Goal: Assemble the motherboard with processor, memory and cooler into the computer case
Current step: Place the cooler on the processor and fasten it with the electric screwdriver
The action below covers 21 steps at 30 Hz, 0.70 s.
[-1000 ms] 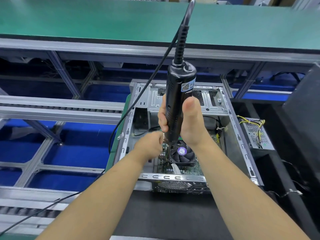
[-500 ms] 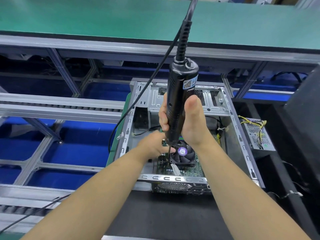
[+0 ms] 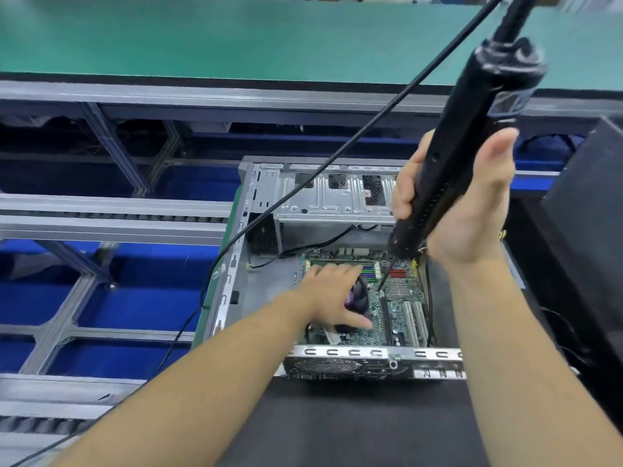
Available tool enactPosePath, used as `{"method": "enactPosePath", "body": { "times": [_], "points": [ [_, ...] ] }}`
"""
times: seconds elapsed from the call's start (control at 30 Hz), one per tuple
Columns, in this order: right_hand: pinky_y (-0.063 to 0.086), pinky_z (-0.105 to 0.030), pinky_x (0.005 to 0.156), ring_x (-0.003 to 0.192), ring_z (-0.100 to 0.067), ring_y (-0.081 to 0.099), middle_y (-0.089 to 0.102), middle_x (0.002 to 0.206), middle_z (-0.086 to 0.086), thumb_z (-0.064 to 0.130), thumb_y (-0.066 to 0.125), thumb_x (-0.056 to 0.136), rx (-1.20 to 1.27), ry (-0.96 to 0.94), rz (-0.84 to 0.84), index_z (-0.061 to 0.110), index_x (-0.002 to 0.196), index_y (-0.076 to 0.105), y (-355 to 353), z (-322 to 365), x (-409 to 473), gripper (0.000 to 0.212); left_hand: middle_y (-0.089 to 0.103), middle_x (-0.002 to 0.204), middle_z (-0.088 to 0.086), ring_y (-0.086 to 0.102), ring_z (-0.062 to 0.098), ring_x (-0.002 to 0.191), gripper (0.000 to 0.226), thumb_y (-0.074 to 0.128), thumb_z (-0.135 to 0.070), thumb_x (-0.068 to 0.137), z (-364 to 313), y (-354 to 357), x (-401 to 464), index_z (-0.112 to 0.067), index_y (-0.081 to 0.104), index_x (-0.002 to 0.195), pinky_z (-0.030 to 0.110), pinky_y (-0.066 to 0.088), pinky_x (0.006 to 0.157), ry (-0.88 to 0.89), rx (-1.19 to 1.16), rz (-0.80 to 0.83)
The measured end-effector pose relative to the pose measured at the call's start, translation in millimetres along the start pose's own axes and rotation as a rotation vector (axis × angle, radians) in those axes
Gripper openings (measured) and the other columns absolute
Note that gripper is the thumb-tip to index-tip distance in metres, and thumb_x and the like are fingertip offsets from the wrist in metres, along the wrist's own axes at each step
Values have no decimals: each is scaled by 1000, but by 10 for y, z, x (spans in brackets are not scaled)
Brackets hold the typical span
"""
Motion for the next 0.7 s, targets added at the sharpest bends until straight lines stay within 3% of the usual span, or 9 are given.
{"method": "enactPosePath", "body": {
  "times": [0.13, 0.4, 0.7],
  "points": [
    [38, -27, 48, 43, -24, 45, 52, 54, -13, 88, 63, 63, 20, 31, -64, 16, 73, 62, -216, -96, -56, 73, 20, 156, 11, 22, 36, 141, 114, 60, -77, 77, -157, 110, 90, -16, 6, 156, 58, 21, 114, -95, 143, 77],
    [38, -27, 48, 44, -23, 46, 51, 56, -13, 86, 62, 68, 10, -2, -129, 7, 77, 56, -391, -197, -69, 80, 13, 159, 13, 17, 39, 143, 111, 57, -73, 82, -194, 122, 113, -16, -3, 157, 59, 21, 113, -152, 233, 173],
    [39, -30, 49, 44, -25, 46, 53, 55, -12, 89, 58, 69, 10, 48, -88, 16, 73, 61, -402, -252, -28, 72, 4, 162, 14, 12, 40, 145, 112, 51, -75, 85, -200, 134, 115, -14, -11, 156, 59, 17, 116, -179, 295, 224]
  ]
}}
Point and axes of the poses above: each hand's wrist, its own x-axis towards the middle knuckle, its own y-axis out of the palm, z = x × y, the point moved 8 cm from there along x, towards the middle knuckle
